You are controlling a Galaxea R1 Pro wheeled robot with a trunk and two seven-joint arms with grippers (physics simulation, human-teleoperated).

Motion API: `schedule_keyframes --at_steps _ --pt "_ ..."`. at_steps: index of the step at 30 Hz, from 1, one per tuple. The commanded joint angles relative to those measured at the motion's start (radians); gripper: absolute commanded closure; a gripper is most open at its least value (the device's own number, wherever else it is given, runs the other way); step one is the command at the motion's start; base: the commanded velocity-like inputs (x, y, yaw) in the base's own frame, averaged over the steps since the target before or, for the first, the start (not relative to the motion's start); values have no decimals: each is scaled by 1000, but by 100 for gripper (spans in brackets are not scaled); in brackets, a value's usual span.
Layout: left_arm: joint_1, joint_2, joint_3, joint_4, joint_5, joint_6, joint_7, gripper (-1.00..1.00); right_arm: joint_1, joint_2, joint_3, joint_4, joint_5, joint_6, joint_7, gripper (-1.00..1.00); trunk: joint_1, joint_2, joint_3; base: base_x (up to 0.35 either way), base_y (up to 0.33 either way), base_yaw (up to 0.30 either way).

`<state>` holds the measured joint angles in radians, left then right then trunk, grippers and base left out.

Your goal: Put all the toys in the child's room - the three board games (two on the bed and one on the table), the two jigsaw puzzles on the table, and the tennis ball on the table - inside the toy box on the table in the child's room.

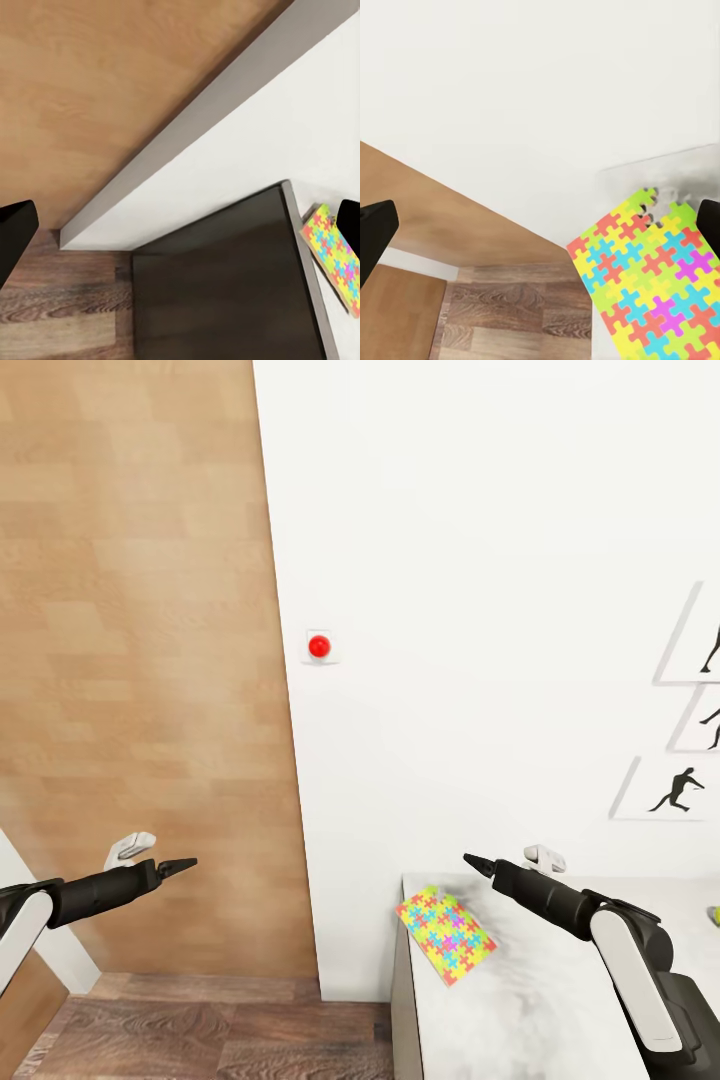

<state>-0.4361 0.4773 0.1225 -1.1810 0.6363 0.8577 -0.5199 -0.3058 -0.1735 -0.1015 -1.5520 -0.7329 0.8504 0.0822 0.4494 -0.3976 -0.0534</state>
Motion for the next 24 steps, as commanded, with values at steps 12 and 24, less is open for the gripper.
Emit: schedule_keyframes --at_steps 12,24 --pt "-1 -1 -1 0 2 6 -2 -100 -6 0 -1 5 7 13 0 -100 1 -2 -20 0 0 0" --pt "-1 -37 -2 0 1 6 -2 -100 -138 -1 0 72 12 93 -15 -100 1 -2 -40 0 0 0"
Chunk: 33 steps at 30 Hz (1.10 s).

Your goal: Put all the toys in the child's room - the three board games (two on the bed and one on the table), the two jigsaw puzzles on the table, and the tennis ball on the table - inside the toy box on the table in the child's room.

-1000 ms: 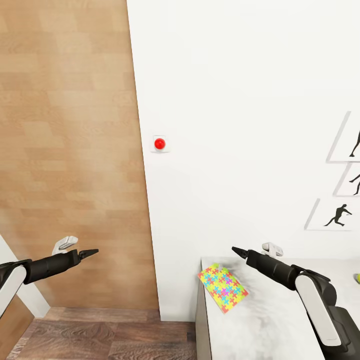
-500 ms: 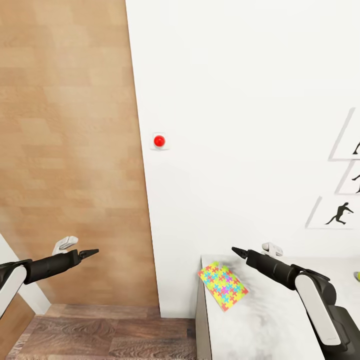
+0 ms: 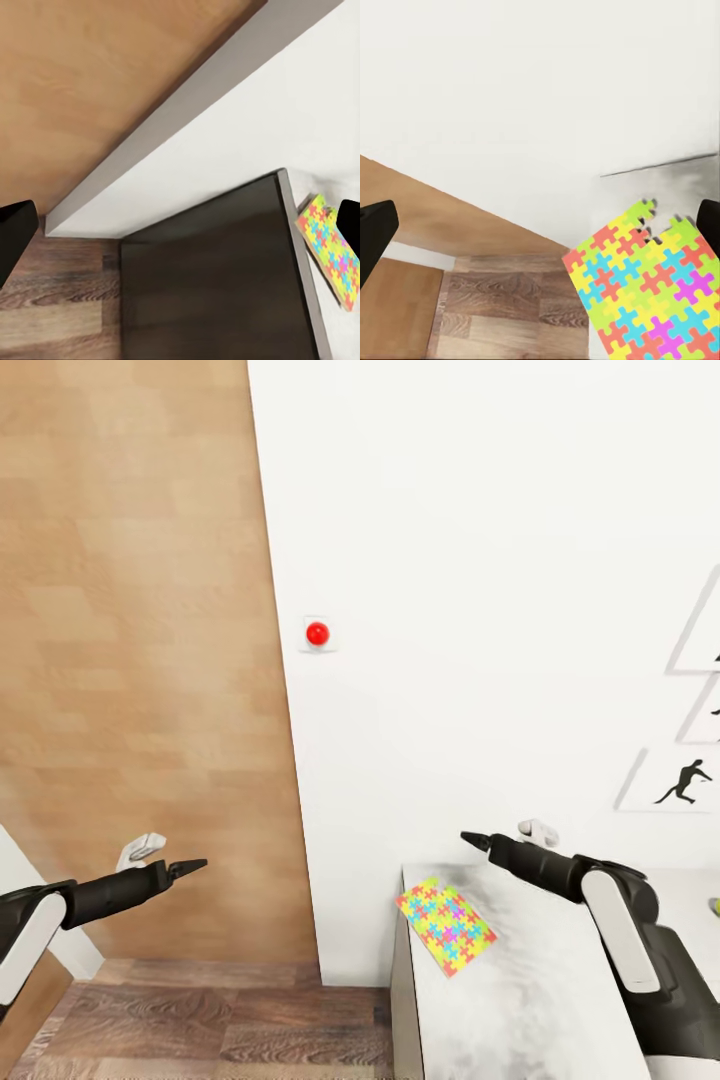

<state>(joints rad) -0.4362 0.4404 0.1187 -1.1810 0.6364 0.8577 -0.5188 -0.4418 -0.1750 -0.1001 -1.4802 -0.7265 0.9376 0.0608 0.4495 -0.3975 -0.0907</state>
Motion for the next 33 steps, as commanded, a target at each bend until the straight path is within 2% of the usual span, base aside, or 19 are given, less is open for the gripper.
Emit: schedule_keyframes --at_steps 1,9,10,16,21,33 --pt "-1 -1 1 0 0 6 -3 -100 -23 0 -1 19 6 22 3 -100 1 -2 -4 0 0 0" --pt "-1 -4 1 0 0 6 -3 -100 -197 3 -1 217 9 88 -49 -100 1 -2 -17 0 0 0" --pt "-1 -4 1 0 0 6 -3 -100 -235 3 -1 274 10 93 -64 -100 1 -2 -19 0 0 0" --pt "-1 -5 -6 0 -1 6 -3 -100 -327 10 0 437 13 95 -94 -100 1 -2 -29 0 0 0" --pt "-1 -5 -15 0 -1 6 -3 -100 -364 19 7 518 19 85 -103 -100 1 -2 -37 0 0 0" --pt "-1 -7 -21 0 -1 6 -2 -100 -383 30 63 628 101 -16 -105 -100 1 -2 -57 0 0 0"
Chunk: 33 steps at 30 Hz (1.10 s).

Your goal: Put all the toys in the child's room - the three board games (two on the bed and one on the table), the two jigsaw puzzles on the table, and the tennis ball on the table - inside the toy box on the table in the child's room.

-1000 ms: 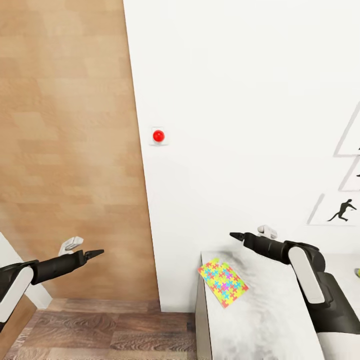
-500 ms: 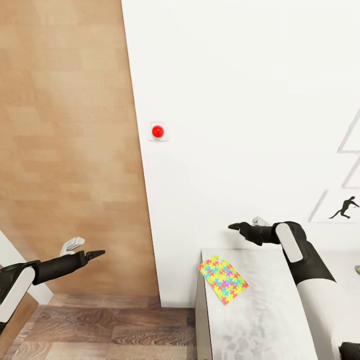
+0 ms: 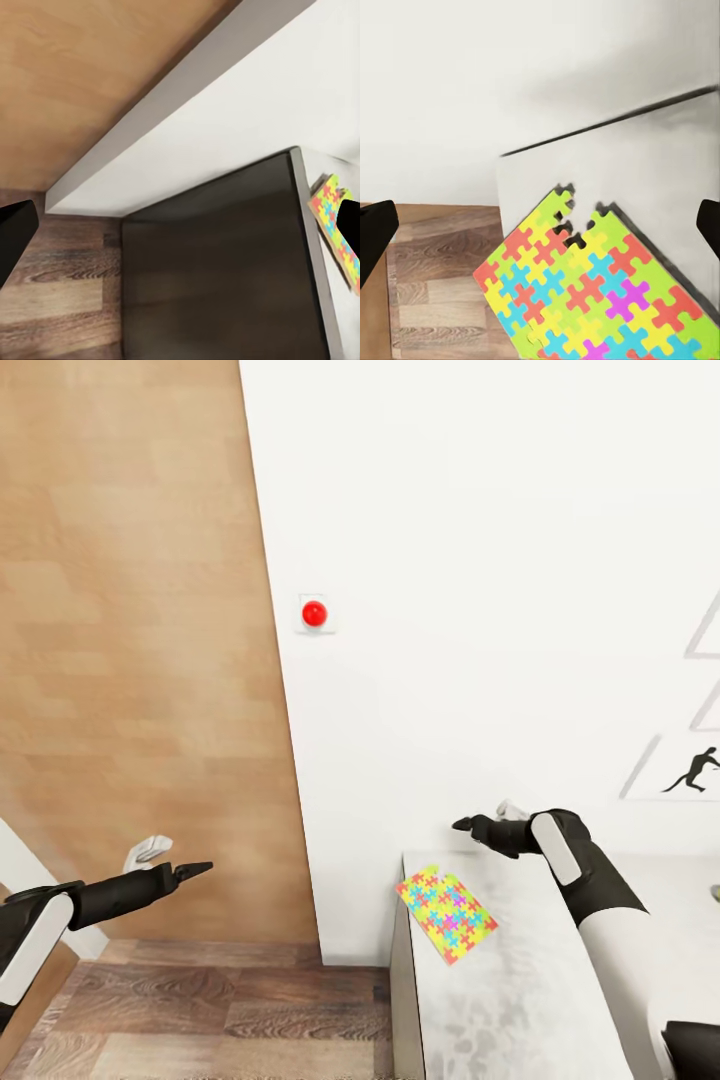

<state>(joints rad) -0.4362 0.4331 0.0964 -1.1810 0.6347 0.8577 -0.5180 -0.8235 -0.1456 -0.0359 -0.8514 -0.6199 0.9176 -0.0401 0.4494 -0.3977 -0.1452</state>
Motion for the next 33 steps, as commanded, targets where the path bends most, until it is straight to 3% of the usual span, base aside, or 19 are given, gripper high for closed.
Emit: schedule_keyframes --at_steps 1,24,33 --pt "-1 0 1 0 0 6 -3 -100 -1 2 0 6 -3 -2 -4 -100 1 -2 -4 0 0 0" --pt "-1 -3 0 0 2 6 -3 -100 -2 6 9 118 11 -104 6 -100 1 -2 -42 0 0 0" --pt "-1 -22 0 0 2 7 -6 -100 -1 -2 10 130 10 -114 11 -100 1 -2 -57 0 0 0"
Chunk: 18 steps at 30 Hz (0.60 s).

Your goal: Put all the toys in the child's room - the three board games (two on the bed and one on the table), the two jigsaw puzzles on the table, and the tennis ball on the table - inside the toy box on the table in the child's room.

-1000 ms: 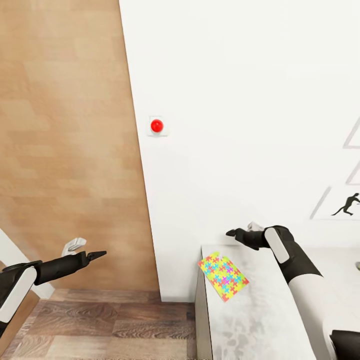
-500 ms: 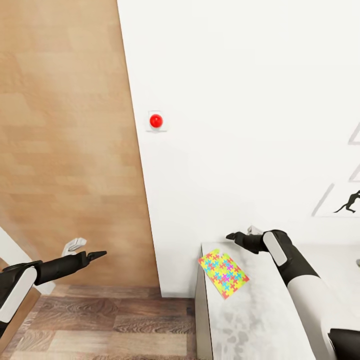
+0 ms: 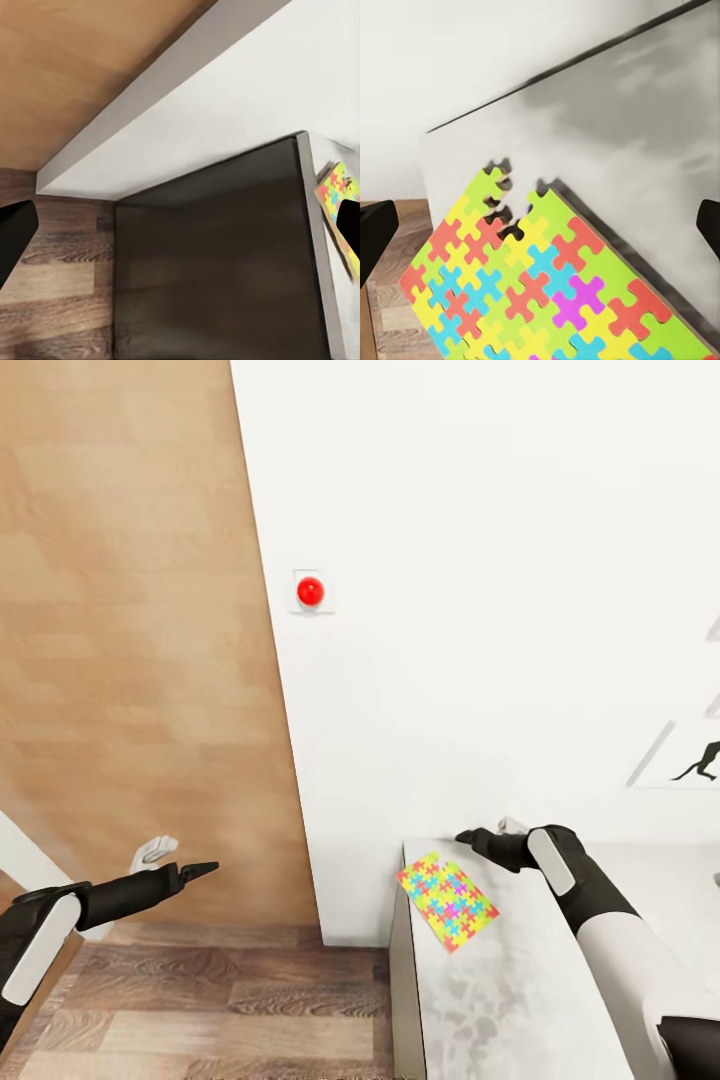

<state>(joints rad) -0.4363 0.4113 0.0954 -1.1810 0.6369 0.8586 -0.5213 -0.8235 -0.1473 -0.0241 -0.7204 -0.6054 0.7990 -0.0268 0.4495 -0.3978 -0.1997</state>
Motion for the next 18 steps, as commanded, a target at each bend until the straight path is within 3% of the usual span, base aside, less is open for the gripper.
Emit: schedule_keyframes --at_steps 1,10,15,18 --pt "-1 -1 1 -1 1 6 -4 -100 -1 0 -1 -1 -5 4 -2 -100 1 -2 -4 0 0 0" --pt "-9 -24 -1 7 13 9 -36 -100 0 -8 29 -2 -5 3 11 -100 1 -2 -19 0 0 0" --pt "-63 -84 -13 54 13 16 -48 -100 -1 -16 37 -5 -4 3 41 -100 1 -2 -27 0 0 0" --pt "-161 -140 -29 169 9 25 -51 -100 0 -27 39 -7 -4 3 68 -100 1 -2 -32 0 0 0"
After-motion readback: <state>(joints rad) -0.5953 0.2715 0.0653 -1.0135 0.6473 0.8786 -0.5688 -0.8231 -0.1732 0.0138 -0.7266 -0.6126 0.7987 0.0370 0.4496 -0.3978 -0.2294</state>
